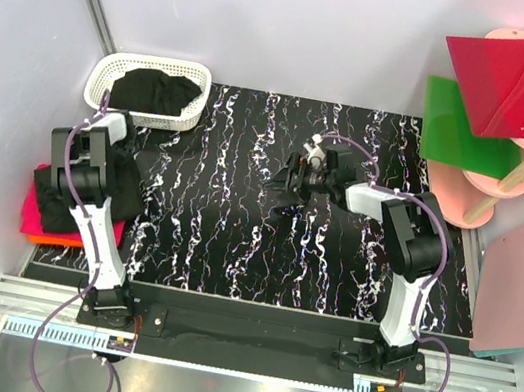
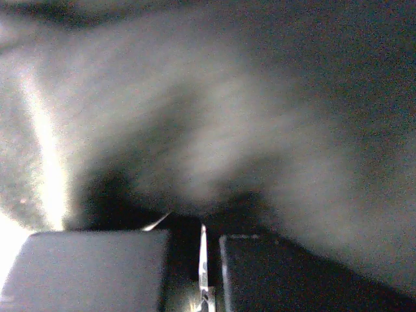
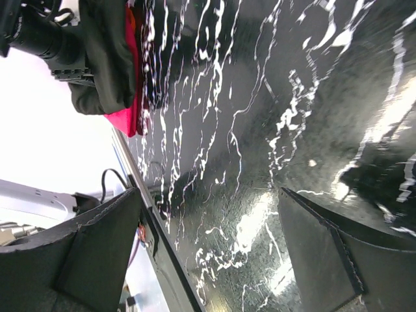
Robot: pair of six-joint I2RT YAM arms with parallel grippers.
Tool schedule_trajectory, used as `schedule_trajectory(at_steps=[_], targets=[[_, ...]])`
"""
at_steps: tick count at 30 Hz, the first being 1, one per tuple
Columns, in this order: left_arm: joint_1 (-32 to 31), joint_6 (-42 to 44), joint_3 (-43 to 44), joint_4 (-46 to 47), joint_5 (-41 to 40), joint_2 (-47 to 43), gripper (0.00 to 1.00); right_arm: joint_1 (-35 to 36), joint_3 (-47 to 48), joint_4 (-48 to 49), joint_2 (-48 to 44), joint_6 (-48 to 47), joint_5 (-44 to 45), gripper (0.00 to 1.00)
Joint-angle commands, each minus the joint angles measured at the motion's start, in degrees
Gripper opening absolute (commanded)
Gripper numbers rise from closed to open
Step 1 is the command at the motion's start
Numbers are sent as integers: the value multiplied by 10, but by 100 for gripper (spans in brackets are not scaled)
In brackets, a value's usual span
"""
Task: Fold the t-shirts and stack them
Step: Put the neatly folded tshirt into the corner of the board with the left arm
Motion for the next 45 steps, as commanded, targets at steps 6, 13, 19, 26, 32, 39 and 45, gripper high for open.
schedule_trajectory(at_steps=[6,13,19,26,32,39,45], targets=[[-5,36,77,68,48,51,0,-21,-3,-1,-52,-9,0,94],[-24,40,13,116,59,-150,4,-22,-1,-2,-51,-10,0,94],[-45,69,-108,219,126,-444,76,-21,-11,6,-53,-10,6,94],[-40,27,-166,177,4,-512,99,-14,-5,18,-39,5,-6,93],[-16,4,-151,136,-28,-440,99,-4,4,-7,-50,-9,-3,93],[23,2,-143,133,-16,-380,99,-2,-3,-6,-48,-4,-12,93],[53,16,-159,166,-2,-352,99,-3,-5,-5,-49,-4,-21,93]])
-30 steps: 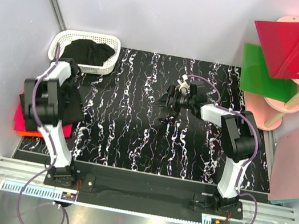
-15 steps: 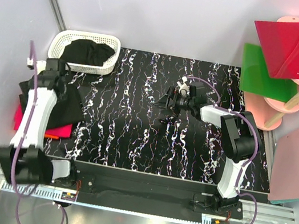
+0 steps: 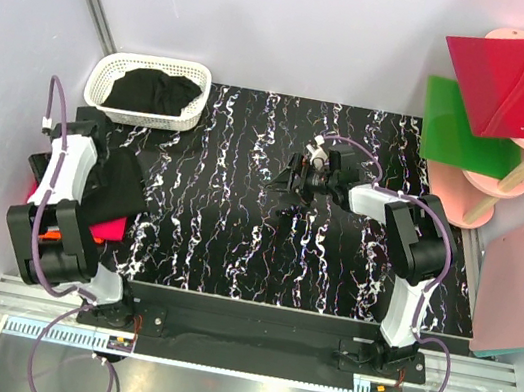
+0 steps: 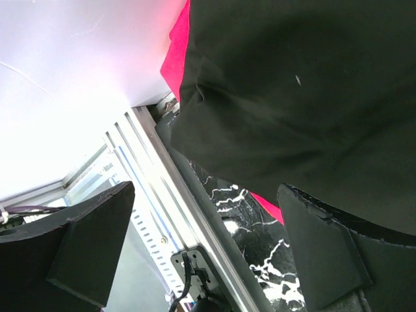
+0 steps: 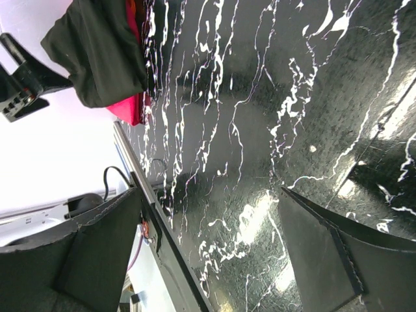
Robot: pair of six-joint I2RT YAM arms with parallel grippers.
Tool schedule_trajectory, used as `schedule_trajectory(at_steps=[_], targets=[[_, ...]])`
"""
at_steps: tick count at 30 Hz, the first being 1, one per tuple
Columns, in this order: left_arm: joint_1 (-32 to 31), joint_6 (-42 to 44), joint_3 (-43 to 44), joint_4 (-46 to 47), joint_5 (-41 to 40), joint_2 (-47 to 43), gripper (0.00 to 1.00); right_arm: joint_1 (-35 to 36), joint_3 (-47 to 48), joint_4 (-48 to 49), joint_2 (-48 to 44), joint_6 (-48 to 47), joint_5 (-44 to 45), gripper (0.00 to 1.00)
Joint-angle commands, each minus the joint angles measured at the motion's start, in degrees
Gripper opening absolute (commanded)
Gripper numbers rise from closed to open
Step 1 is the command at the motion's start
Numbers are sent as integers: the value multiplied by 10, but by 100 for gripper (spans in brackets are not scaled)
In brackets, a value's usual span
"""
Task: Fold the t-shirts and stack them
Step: Put the neatly folded tshirt into the corner of the board with the left arm
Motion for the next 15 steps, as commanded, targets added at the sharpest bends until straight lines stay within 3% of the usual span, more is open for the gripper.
schedule_trajectory(at_steps=[1,12,15], targets=[[19,1,-7,28,-11,21,99,5,8,8,-28,-3,-21,93],[30,0,-21,39,-14,91,99,5,5,24,-15,18,-45,93],[35,6,-22,44,-3,110,93,5,3,24,-13,19,-48,93]])
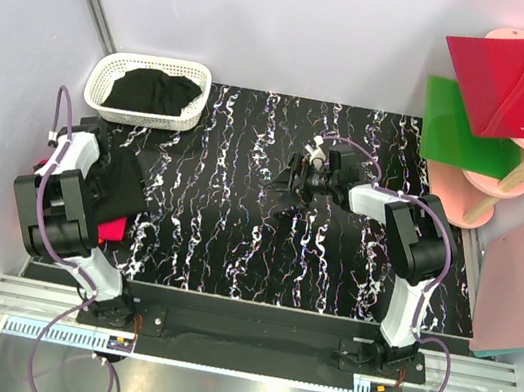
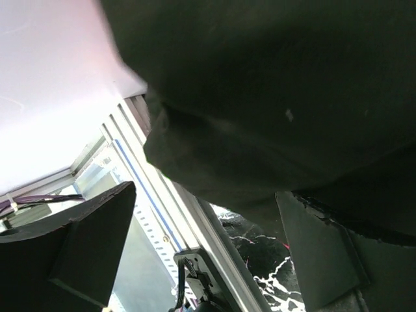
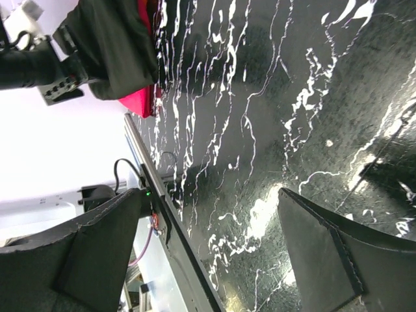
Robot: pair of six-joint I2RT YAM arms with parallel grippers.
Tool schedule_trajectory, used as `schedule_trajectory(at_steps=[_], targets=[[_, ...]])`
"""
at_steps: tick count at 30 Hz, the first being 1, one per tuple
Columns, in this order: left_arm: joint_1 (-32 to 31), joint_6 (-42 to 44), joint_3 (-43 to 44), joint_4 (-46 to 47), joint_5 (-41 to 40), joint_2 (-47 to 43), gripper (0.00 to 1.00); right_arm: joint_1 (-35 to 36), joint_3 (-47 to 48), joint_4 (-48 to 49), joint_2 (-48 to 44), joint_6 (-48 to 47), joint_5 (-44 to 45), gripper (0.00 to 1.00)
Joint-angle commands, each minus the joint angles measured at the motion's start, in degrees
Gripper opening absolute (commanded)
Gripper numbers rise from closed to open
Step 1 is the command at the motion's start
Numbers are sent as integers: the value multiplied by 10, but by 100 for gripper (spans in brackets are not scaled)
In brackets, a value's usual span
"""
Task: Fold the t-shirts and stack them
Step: Put the neatly folded tshirt into the corner of the board with the left arm
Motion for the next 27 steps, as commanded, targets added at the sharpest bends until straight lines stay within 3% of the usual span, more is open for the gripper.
schedule_trajectory(at_steps=[1,4,5,8,12,21,27], targets=[[13,7,-3,20,10,23,85,6,3,23,-13,8,-27,93],[14,14,-5,23,19,43,66,5,2,22,-18,8,-28,93],[15,16,-4,24,18,49,36,5,2,22,-18,9,-28,93],[15,14,-8,24,16,46,0,5,1,22,-22,8,-30,93],[15,7,-4,22,3,35,0,5,-3,22,-26,6,-30,93],[16,-35,-1,17,-125,-88,0,5,-8,35,-21,15,-35,93],[20,-26,10,17,-156,-75,0,5,-11,42,-20,20,-38,93]])
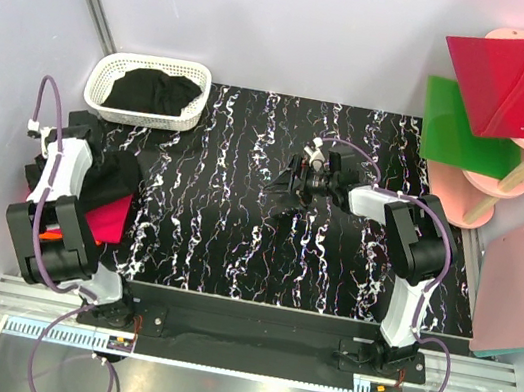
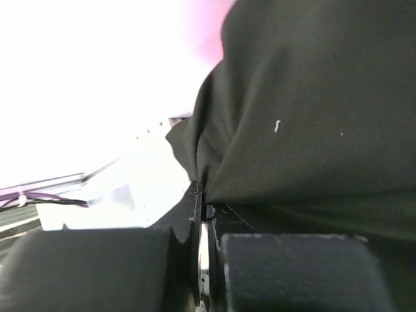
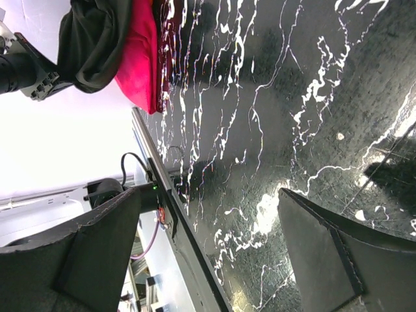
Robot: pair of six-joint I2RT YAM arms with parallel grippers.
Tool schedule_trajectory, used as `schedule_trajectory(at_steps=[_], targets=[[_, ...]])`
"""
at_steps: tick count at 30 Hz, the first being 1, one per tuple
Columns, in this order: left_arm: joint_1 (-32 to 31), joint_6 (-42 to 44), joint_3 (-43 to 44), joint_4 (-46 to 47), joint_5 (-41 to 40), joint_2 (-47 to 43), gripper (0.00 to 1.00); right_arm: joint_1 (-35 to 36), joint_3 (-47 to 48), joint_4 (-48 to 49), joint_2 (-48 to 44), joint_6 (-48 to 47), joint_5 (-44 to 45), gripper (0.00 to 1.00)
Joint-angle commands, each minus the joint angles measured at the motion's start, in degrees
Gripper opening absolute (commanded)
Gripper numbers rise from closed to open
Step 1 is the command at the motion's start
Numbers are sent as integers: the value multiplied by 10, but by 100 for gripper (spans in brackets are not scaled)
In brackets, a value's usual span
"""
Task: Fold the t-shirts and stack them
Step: Put the neatly folded tshirt into the corner of the board with the left arm
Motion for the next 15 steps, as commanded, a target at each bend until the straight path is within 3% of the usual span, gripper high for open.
schedule_trajectory(at_steps=[1,3,5,6,8,11,15], targets=[[9,-1,19,0,-71,19,0,5,-2,28,-20,7,-18,93],[12,6,22,1,-53,50,1,5,-4,29,-20,7,-19,93],[16,22,26,-1,-36,76,15,5,-4,30,-19,8,-19,93],[19,29,33,-3,-2,97,28,5,-4,30,-19,8,-19,93],[23,37,39,-9,21,111,64,5,-5,32,-18,8,-20,93],[24,38,48,-11,43,108,93,5,-6,34,-18,8,-19,93],[15,43,62,-8,104,62,99,5,-9,46,-13,10,-19,93]])
